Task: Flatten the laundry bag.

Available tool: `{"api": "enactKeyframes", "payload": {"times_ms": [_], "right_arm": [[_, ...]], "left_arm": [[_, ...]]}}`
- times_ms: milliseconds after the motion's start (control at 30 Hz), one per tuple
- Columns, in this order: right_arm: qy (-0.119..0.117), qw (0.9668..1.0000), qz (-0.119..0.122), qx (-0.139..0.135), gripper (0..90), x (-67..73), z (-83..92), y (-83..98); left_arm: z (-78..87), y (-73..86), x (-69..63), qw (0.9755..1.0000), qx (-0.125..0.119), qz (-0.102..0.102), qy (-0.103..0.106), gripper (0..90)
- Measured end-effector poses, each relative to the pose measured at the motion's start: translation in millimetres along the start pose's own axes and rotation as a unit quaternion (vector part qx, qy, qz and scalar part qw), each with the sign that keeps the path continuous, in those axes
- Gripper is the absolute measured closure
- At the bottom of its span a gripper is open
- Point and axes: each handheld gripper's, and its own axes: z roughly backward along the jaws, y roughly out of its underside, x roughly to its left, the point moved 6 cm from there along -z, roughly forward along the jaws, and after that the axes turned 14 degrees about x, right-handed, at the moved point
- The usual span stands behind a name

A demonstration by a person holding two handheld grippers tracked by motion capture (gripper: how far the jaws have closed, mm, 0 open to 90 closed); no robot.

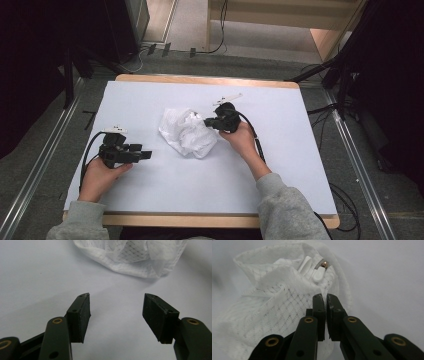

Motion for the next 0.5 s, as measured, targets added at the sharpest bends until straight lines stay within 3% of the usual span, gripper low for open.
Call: {"api": "enactKeyframes", "payload": {"times_ms": [300, 500], "right_arm": [[-0.024, 0.9991, 0.033, -0.011, 88.0, 31.0, 25.2, -1.2], [-0.04, 0.9978, 0.051, -0.008, 88.0, 51.4, 31.8, 9.5]], "left_arm": [[4.1, -1.9, 1.2, 1.0, -0.006, 0.003, 0.001, 40.2], [9.9, -3.9, 3.8, 0.9998, -0.017, 0.011, 0.005, 40.6]]}}
